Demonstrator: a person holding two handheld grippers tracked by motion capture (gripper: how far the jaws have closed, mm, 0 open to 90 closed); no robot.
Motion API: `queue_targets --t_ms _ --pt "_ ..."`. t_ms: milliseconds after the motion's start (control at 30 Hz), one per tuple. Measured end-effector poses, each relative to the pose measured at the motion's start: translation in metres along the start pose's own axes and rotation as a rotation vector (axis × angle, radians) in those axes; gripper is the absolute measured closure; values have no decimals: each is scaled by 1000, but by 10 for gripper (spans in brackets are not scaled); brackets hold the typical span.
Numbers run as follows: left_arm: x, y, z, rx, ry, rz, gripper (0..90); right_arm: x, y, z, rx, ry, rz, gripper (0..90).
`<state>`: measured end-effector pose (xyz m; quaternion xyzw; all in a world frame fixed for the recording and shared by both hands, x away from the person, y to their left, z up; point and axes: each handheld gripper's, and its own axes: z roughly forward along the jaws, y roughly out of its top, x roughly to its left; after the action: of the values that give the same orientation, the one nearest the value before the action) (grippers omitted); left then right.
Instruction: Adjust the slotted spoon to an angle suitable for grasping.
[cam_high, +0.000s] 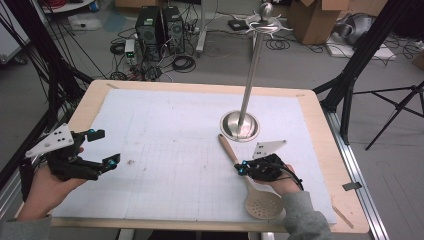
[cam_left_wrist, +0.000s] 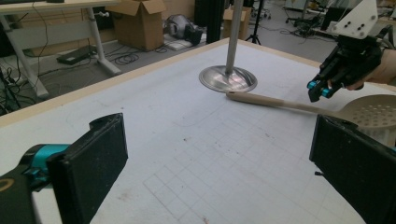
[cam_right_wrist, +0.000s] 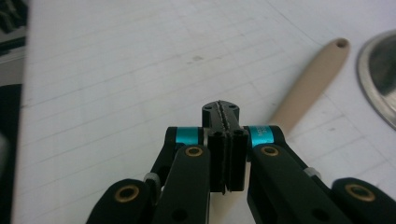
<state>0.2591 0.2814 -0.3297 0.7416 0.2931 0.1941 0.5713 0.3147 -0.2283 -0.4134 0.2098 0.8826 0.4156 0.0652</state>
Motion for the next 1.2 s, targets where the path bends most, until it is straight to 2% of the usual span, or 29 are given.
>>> queue_targets --t_ms 133,200,333,400,633,700,867,1100,1200 --pt "-1 1 -1 -3 1 2 47 -11 -4 4 16 -45 34 900" --pt "0 0 -2 -3 1 2 47 -18 -5 4 16 -33 48 900" --pt "1 -2 -1 3 7 -7 47 -27 -3 7 41 -26 39 900" --pt "1 -3 -2 8 9 -7 47 -30 -1 11 51 -22 50 900" --pt "1 -3 -8 -1 16 -3 47 -44 -2 28 129 -60 53 900" --pt "2 -3 -10 -1 21 -5 47 -45 -2 30 104 -41 59 900" --pt "2 -5 -12 7 28 -6 47 -41 8 38 107 24 5 900" --pt "1 -6 -19 3 39 -5 47 -37 26 46 153 53 -69 900" --pt "1 -7 -22 2 46 -7 47 -36 29 50 150 54 -71 900"
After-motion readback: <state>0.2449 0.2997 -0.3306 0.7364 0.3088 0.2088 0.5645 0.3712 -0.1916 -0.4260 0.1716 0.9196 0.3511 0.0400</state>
